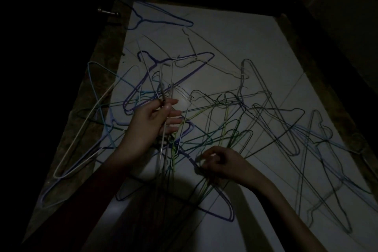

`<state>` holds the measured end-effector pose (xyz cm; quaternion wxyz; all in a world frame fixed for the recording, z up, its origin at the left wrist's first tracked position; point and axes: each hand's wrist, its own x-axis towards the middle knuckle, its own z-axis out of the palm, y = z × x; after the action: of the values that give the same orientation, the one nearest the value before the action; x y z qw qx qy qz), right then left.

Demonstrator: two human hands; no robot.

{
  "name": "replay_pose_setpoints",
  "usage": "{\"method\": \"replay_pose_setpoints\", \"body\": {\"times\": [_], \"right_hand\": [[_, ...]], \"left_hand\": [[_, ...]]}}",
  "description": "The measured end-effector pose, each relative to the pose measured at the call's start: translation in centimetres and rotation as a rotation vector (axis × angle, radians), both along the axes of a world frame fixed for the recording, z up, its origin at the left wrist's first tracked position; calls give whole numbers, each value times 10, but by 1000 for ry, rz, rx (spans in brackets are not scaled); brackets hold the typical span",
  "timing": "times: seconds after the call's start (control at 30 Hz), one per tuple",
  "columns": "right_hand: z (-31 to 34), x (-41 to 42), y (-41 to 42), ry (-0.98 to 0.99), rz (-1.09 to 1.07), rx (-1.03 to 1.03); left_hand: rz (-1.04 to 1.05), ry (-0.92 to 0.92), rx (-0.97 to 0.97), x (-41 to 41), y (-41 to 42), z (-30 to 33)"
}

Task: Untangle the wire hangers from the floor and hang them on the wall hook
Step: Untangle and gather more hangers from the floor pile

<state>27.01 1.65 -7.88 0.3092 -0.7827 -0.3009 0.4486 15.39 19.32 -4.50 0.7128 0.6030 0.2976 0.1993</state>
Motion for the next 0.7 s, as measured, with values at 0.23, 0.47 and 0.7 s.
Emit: {"method": "replay_pose_setpoints", "body": {"times": [0.23, 0.47, 0.7], "right_hand": [[2, 2, 6, -77, 31, -209], [1, -2, 9, 170, -272, -61], [1, 11, 10, 136, -472, 18]], "left_hand": [[5, -11, -10, -1, -4, 1], [6, 0, -1, -2, -4, 1], [3, -4, -10, -2, -5, 0]]}}
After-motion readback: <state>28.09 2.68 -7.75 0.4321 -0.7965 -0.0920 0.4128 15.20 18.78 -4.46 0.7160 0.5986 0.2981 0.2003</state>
